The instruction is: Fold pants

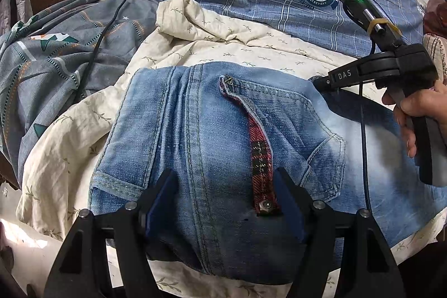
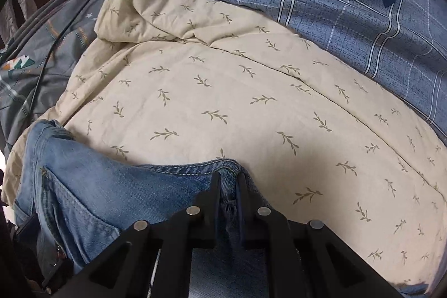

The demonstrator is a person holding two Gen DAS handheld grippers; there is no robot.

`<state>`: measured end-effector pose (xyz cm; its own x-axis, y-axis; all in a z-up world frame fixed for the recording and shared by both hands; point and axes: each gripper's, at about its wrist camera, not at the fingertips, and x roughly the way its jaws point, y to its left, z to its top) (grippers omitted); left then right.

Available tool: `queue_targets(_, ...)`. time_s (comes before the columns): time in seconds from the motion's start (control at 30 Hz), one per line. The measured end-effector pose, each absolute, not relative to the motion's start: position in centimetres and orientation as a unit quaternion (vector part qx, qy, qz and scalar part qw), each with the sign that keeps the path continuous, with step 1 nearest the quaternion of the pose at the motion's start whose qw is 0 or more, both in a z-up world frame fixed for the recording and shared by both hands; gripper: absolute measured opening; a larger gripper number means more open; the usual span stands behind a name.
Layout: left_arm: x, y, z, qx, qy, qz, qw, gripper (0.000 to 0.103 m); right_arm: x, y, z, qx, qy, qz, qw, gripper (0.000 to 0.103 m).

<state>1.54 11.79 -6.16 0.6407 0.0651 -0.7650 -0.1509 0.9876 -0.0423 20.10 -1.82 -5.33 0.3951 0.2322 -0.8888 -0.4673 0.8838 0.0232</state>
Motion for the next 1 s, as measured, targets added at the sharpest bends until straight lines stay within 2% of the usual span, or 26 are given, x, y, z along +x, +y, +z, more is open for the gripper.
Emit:
queue_targets(0.57, 1.6, 11.8, -6.3, -0.046, 0.418, 0.065, 0.905, 0.075, 21.2, -3.2, -6.0, -0.040, 0.532, 0.211, 0.819, 0.016)
queue_targets(0.67, 1.6, 11.9, -6.3, -0.050, 0.418, 0.064, 0.905, 0.075, 21.7, -5.0, -5.3, 0.015, 0.539, 0.227, 0.811, 0.025)
queue_targets(0.7, 1.6, 11.9, -6.3, -0.050, 0.418, 0.065, 0.905, 0.075, 21.6, -5.7, -4.9, 0.017, 0.531, 0.213, 0.820, 0.049)
queue_targets(0.73, 1.6, 11.9, -6.3, -0.050, 0.418, 0.066, 0.905, 0.075, 21.3, -7.0, -3.9, 0.022, 0.517, 0.185, 0.836, 0.067)
queue_targets(1.0, 1.8, 11.8, -6.2, -0.057, 0.417, 0.072, 0.904, 0.075, 13.5, -18.7, 1.7, 0.116, 0.440, 0.180, 0.872, 0.067)
